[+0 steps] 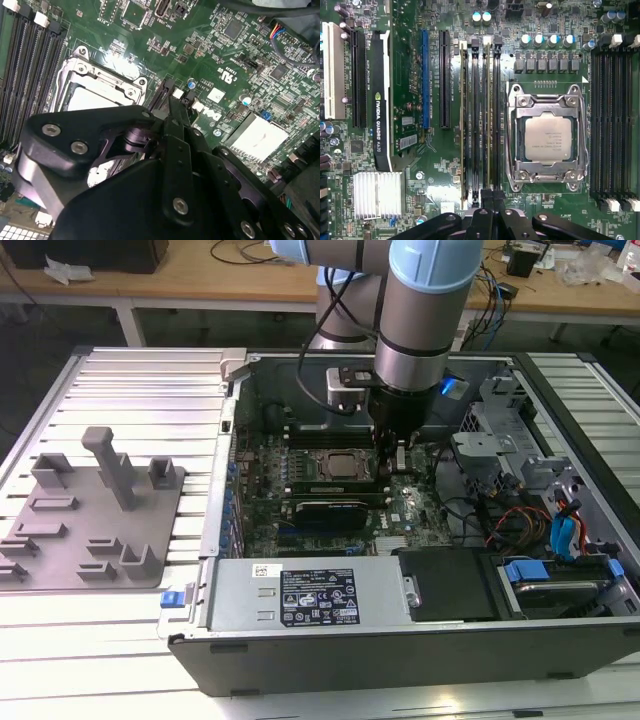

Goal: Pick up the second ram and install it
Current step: 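Press down the second ram until it locks into place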

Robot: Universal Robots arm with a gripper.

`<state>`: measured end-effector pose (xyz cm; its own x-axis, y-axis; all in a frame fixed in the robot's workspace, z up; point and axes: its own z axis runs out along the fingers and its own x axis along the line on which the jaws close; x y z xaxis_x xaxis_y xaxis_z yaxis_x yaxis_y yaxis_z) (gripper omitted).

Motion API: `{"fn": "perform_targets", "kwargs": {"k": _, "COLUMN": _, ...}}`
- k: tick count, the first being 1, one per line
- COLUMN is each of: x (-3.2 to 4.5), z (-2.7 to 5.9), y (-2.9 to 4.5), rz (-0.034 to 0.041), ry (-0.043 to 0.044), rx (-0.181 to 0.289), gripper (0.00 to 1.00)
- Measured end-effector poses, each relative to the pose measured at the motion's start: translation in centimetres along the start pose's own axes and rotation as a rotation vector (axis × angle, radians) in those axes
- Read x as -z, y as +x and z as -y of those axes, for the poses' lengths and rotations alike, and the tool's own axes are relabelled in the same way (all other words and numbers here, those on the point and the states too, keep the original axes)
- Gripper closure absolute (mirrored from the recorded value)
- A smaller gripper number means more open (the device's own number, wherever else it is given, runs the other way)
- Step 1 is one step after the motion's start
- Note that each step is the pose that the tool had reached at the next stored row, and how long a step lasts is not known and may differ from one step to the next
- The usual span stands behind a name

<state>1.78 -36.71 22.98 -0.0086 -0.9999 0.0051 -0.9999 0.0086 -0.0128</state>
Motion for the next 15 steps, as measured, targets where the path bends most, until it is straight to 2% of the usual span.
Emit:
{"fn": "perform_targets", "kwargs": {"k": 4, "x": -0.11, "z": 0.0, "y": 0.0, "rz": -0.0001, "ry": 0.0, "rx": 0.0, "gripper": 0.92}}
{"fn": "perform_targets", "kwargs": {"k": 5, "x": 0.48, "z": 0.01, "y": -0.03, "rz": 0.0018, "ry": 0.0004, "rx": 0.0, "gripper": 0.92}}
{"fn": "perform_targets", "kwargs": {"k": 6, "x": 1.38, "z": 0.01, "y": 0.0, "rz": 0.0003, "ry": 0.0001, "rx": 0.0, "gripper": 0.92}}
{"fn": "perform_targets", "kwargs": {"k": 7, "x": 1.65, "z": 0.02, "y": 0.0, "rz": 0.0003, "ry": 0.0001, "rx": 0.0, "gripper": 0.92}}
{"fn": "perform_targets", "kwargs": {"k": 12, "x": 1.84, "z": 0.01, "y": 0.0, "rz": 0.0003, "ry": 0.0001, "rx": 0.0, "gripper": 0.92}}
{"fn": "perform_targets", "kwargs": {"k": 13, "x": 1.84, "z": -0.36, "y": 0.01, "rz": 0.0001, "ry": 0.0001, "rx": 0.0, "gripper": 0.92}}
{"fn": "perform_targets", "kwargs": {"k": 14, "x": 1.84, "z": -1.48, "y": 0.01, "rz": 0.0001, "ry": 0.0007, "rx": 0.0, "gripper": 0.92}}
{"fn": "perform_targets", "kwargs": {"k": 15, "x": 1.85, "z": -2.19, "y": 0.01, "rz": 0.0001, "ry": 0.0012, "rx": 0.0, "gripper": 0.92}}
